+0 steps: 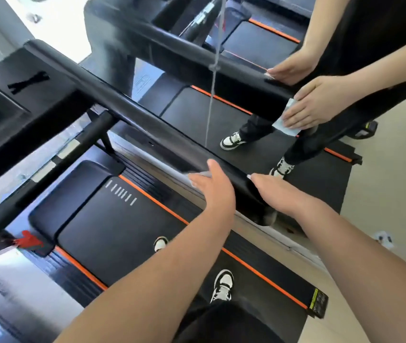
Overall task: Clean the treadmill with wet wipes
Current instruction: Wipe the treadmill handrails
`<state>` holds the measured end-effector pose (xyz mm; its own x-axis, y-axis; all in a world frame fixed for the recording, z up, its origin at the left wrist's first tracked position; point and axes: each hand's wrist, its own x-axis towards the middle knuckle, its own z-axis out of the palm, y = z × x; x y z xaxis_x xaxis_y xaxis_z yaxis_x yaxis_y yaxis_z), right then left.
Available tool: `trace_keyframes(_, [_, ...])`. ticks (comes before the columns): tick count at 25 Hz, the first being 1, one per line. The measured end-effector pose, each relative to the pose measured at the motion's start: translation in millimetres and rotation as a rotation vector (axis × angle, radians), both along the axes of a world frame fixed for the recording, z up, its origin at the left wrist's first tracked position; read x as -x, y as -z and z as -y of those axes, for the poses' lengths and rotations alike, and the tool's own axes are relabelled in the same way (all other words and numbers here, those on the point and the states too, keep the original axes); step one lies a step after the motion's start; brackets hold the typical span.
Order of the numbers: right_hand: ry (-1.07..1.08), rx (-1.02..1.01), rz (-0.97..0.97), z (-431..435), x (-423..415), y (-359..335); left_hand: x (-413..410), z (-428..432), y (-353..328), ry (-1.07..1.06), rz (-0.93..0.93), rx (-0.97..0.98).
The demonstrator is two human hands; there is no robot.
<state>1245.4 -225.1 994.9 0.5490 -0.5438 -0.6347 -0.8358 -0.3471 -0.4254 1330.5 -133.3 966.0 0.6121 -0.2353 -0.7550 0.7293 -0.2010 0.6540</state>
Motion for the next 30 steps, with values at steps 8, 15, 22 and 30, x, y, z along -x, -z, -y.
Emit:
trace_keyframes(8, [0.275,-0.133,0.26,-15,62,20,113,15,-7,-0.129,-0.436,0.178])
trace_keyframes(15, [0.664,-0.369,0.215,-26,60,16,77,-11,-1,0.002,-0.396,0.341])
trace_keyframes(22, [0.818,-0.34,0.297,-42,47,26,94,6,-5,0.022,-0.477,0.21])
trace_keyframes(30, [0.103,0.014,0.274,-29,42,4,41,0,-6,0.051,-0.274,0.05])
